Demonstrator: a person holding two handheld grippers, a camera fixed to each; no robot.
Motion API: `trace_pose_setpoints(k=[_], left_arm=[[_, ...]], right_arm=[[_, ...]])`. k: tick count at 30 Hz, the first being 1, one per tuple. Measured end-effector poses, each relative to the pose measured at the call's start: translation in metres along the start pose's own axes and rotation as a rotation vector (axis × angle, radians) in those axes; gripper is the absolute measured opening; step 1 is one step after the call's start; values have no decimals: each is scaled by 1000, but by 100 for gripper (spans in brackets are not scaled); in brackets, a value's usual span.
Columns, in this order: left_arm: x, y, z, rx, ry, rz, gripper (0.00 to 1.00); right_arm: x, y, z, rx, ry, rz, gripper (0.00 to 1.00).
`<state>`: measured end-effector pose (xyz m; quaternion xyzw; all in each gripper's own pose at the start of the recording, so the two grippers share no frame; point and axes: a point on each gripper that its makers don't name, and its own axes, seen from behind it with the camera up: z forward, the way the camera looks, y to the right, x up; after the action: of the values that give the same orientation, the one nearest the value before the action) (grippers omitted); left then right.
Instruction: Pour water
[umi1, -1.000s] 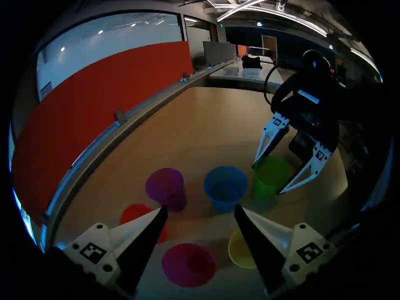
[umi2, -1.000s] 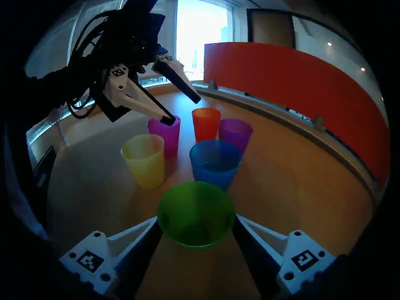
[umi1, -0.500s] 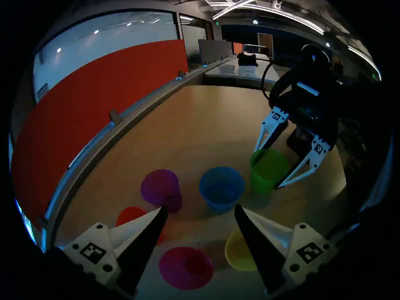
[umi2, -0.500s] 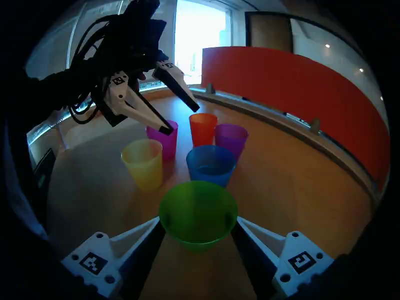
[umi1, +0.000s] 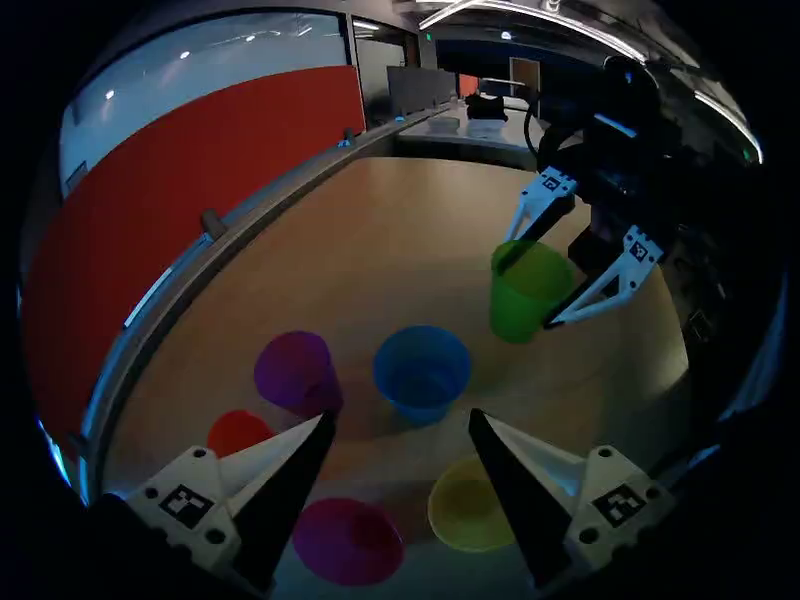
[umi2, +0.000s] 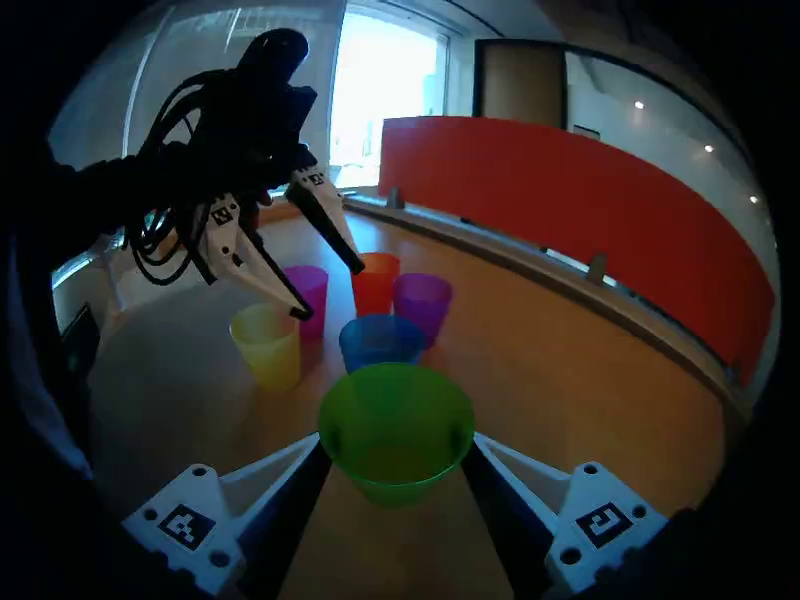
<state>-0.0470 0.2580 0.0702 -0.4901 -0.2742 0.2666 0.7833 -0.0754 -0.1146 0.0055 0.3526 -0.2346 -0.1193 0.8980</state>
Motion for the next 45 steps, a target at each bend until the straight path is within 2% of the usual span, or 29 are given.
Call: trace_pose_setpoints(k=[11,20,33,45], left_arm=[[0,11,14,-13,-5,-21,99],[-2,17,27,-18,-1,-44,99],[0,16,40,-7,7,-61,99],[1,18,54,0,9,-50,99]], right_arm=[[3,16,-14,-38,16,8,89],[0,20,-18,-47,15,11,89],[-2,25,-18,-56,12,3,89],[-4,27,-18,-60,7,1,89]])
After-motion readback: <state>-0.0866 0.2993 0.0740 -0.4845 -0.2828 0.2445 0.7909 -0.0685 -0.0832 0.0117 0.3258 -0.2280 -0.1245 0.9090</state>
